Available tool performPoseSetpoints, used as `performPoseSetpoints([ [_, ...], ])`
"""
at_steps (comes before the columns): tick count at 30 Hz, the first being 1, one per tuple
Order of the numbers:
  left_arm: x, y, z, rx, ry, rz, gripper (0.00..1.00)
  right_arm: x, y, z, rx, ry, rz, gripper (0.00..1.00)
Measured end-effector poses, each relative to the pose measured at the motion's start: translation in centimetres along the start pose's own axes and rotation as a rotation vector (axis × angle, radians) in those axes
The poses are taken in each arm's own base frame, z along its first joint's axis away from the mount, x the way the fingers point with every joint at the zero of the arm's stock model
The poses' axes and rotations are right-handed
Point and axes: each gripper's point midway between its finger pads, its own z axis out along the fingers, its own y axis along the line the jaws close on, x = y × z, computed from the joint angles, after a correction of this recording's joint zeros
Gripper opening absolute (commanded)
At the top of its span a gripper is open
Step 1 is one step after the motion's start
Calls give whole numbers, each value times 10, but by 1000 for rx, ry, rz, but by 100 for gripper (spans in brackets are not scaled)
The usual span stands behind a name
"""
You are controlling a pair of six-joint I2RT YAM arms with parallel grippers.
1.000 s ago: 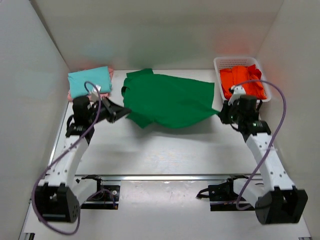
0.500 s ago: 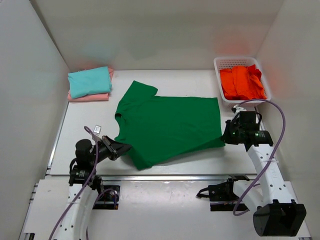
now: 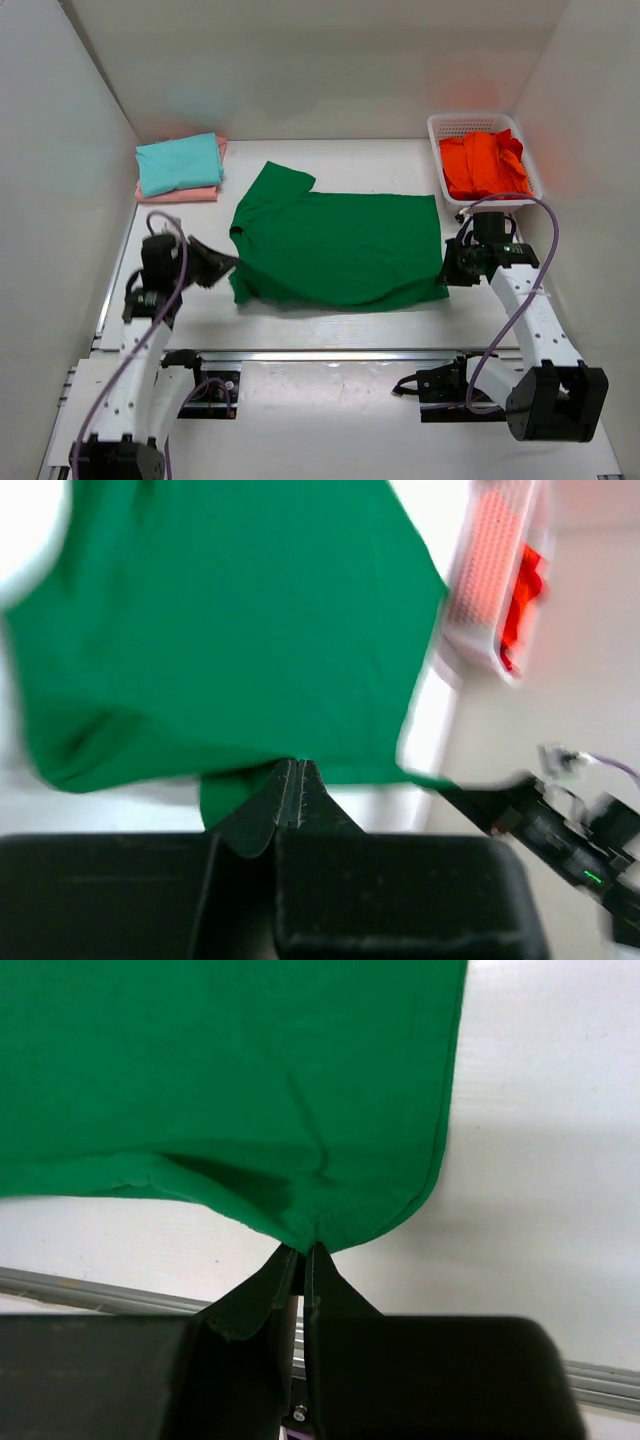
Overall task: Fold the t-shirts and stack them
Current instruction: Flatten out the tshirt
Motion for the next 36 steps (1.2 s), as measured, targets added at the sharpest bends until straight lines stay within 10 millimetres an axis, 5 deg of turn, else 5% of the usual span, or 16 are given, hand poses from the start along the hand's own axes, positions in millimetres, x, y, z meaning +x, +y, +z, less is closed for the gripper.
performPoseSetpoints([
  [5, -90, -48, 9, -113, -199, 228, 0, -46, 16, 5, -48, -10, -44, 1],
  [9, -141, -56, 36, -205, -279, 355, 0, -126, 36, 15, -106, -74, -80, 0],
  [13, -202, -81, 86, -200, -289, 413, 0, -269, 60, 24, -157, -237, -144, 0],
  [16, -276, -140, 135, -130, -354, 497, 0, -370, 80, 15, -199, -432, -197, 0],
  [18, -314, -181, 155, -63, -407, 568, 0, -405, 88, 2, -234, -543, -213, 0],
  [22, -349, -249, 148, 74, -512, 703, 0, -411, 75, -27, -266, -619, -187, 0],
  [28, -355, -310, 78, 215, -599, 821, 0, -410, 66, -84, -259, -717, -210, 0],
  [31, -336, -320, 43, 235, -619, 865, 0, -389, 81, -109, -262, -741, -247, 0],
  [36, -254, -296, -25, 245, -588, 880, 0, -324, 110, -160, -263, -774, -314, 0],
])
